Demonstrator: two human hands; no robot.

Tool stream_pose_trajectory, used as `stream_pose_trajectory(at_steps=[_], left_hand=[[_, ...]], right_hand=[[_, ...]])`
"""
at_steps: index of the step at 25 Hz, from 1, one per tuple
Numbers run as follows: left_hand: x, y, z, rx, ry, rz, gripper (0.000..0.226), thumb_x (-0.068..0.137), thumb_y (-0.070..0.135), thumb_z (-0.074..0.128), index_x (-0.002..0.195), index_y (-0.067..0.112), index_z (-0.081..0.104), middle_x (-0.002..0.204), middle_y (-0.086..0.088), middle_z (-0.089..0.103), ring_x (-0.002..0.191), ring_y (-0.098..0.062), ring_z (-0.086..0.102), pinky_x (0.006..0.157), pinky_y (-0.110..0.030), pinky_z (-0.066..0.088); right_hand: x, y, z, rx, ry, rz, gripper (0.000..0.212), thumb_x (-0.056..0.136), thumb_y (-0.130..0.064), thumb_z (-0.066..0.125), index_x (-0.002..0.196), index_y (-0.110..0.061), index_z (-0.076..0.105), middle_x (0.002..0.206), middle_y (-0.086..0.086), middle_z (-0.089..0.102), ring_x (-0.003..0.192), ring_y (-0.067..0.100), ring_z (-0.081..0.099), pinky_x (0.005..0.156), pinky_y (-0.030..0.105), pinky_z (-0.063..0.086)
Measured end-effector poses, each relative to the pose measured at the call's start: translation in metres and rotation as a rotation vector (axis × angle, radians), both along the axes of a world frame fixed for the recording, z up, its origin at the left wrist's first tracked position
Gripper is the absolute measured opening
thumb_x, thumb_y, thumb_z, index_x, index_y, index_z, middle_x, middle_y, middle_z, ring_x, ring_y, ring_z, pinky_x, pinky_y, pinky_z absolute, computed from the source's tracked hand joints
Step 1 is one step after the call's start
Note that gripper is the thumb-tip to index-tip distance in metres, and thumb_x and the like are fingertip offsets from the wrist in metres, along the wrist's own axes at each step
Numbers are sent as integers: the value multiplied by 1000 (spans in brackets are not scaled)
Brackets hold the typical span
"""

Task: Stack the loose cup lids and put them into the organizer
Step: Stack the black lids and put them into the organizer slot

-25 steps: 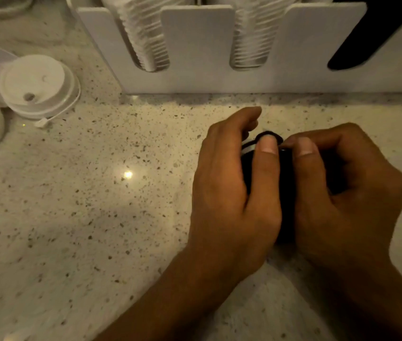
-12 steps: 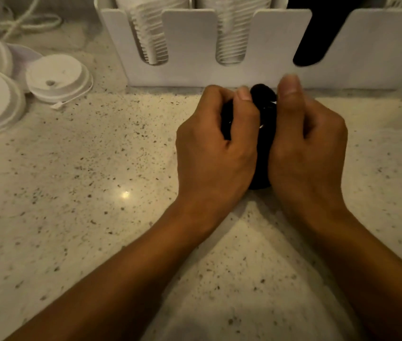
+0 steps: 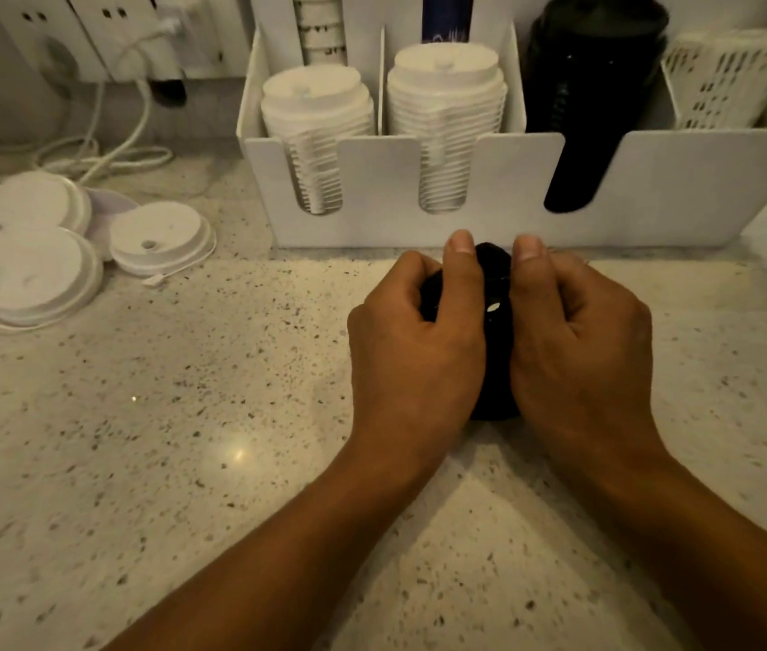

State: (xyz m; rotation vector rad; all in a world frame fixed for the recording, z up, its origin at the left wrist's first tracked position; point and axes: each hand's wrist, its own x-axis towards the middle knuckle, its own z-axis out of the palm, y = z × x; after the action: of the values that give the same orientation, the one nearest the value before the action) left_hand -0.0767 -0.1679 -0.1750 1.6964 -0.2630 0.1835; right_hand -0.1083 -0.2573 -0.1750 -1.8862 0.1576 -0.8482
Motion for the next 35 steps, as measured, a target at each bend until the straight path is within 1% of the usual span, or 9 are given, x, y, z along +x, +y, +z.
stream_pose_trajectory(at_steps=[4,7,12,15,18,21,26,30,35], left_hand=[[1,1,-1,-13,-3,12,45,99,47,48,72,14,62,58,6,60,51,-1,54,46,-14,47],[0,2,-1,-28,7,-2,44,100,46,50,75,13,64,60,8,63,53,0,58,49,-14,48],[2,10,0,-205,141,-302,27,94,38,62,97,14,73,87,3,78,86,-11,75,74,-26,61],[6,16,-4,-146,209,-482,33,88,22,74,120,16,69,108,-1,78,103,-15,74,89,-35,61],[11,19,-6,-195,250,-524,40,86,11,75,125,13,67,113,-4,77,107,-19,73,92,-39,60],[20,23,-3,-355,362,-543,44,86,16,73,129,12,63,120,-8,75,112,-24,71,92,-38,59],[29,26,1,-673,570,-601,48,87,18,69,132,3,61,126,-16,71,113,-25,71,84,-27,59],[33,23,-1,-691,536,-671,54,85,11,72,136,5,56,130,-17,68,119,-30,67,89,-29,58],[34,22,-4,-637,485,-722,54,81,0,71,132,15,62,130,-16,68,122,-32,65,93,-33,57]], right_hand=[[0,1,1,55,4,4,46,98,-53,44,63,-25,54,56,-15,56,48,-1,53,46,5,37],[0,2,0,75,15,-4,50,96,-57,44,65,-20,57,60,-7,60,49,2,56,46,7,39],[1,-8,1,285,61,-95,64,88,-71,39,78,-15,68,76,-1,73,67,6,71,52,15,55],[3,-17,3,354,63,-190,66,88,-74,35,81,-19,69,77,-9,75,71,4,73,54,12,54],[5,-20,5,407,78,-216,57,93,-70,29,75,-32,67,75,-20,73,72,-5,70,53,6,49],[5,-19,3,292,117,-134,47,92,-70,28,88,-35,59,85,-26,68,78,-10,66,54,6,49],[1,-11,4,102,164,67,30,83,-74,47,99,-49,53,93,-31,67,77,0,70,54,16,56],[0,-16,6,249,129,137,24,81,-66,56,100,-50,57,93,-22,72,79,8,73,58,29,63],[-1,-18,9,293,126,137,29,84,-64,55,104,-43,59,91,-19,74,71,9,74,52,21,58]])
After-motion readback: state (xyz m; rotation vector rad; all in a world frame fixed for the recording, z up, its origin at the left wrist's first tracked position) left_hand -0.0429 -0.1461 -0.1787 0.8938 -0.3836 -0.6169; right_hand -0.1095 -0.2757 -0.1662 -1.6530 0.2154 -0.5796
